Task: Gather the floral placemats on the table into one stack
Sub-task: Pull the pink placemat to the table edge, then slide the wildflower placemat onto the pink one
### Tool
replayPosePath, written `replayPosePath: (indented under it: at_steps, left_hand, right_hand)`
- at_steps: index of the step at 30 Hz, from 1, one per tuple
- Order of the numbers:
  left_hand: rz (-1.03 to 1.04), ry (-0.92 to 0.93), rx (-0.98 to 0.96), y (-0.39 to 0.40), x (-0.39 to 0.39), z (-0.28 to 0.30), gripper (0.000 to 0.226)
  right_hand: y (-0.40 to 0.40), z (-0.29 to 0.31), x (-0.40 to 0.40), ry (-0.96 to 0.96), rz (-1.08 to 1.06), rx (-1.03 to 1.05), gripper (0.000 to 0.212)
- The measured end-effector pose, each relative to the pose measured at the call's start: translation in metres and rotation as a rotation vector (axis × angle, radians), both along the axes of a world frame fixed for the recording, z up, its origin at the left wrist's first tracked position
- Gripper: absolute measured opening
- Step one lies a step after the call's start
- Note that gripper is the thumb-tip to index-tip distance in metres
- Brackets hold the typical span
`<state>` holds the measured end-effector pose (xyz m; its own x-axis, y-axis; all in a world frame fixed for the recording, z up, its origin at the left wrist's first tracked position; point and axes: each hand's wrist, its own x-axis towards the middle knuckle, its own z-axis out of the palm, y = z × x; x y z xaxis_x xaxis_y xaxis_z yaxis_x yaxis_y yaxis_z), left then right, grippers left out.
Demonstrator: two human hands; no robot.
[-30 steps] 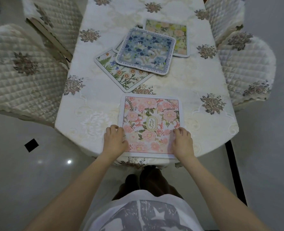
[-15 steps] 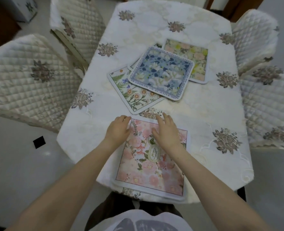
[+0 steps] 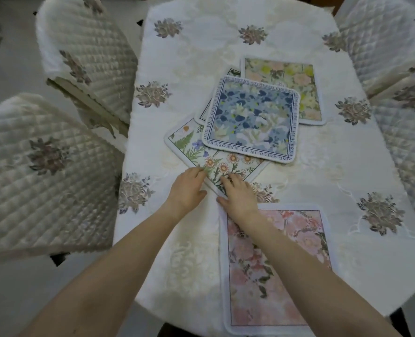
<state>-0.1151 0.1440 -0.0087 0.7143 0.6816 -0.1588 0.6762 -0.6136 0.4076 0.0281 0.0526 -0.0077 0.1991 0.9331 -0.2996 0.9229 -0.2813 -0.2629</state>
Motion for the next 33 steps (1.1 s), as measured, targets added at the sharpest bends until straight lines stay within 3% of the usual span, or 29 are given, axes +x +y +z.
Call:
replayPosePath:
  at_steps: [6, 10, 15, 21, 33]
  left_hand:
    - [-0.132, -0.076, 0.003, 0.016, 0.004, -0.013, 0.062]
    - [-0.180, -0.062, -0.004, 0.022, 0.004, -0.019, 0.066]
    - [-0.204, -0.043, 0.001, 0.030, 0.003, -0.016, 0.065]
    - [-0.221, -0.086, 0.047, 0.026, -0.006, -0.008, 0.054]
    - [-0.231, -0.046, 0.055, -0.048, -0.001, -0.002, 0.043]
  right_hand:
    - [0.007, 0.006, 0.000, -0.168, 0.194, -0.093, 0.053]
    - [0.006, 0.008, -0.004, -0.273, 0.330, -0.126, 0.061]
    - [0.004, 0.012, 0.005, -0.283, 0.374, -0.046, 0.068]
    - [-0.019, 0.023, 0.028, -0.249, 0.358, 0.015, 0.055]
    - [-0.111, 0.044, 0.082, -0.211, 0.391, 0.150, 0.068]
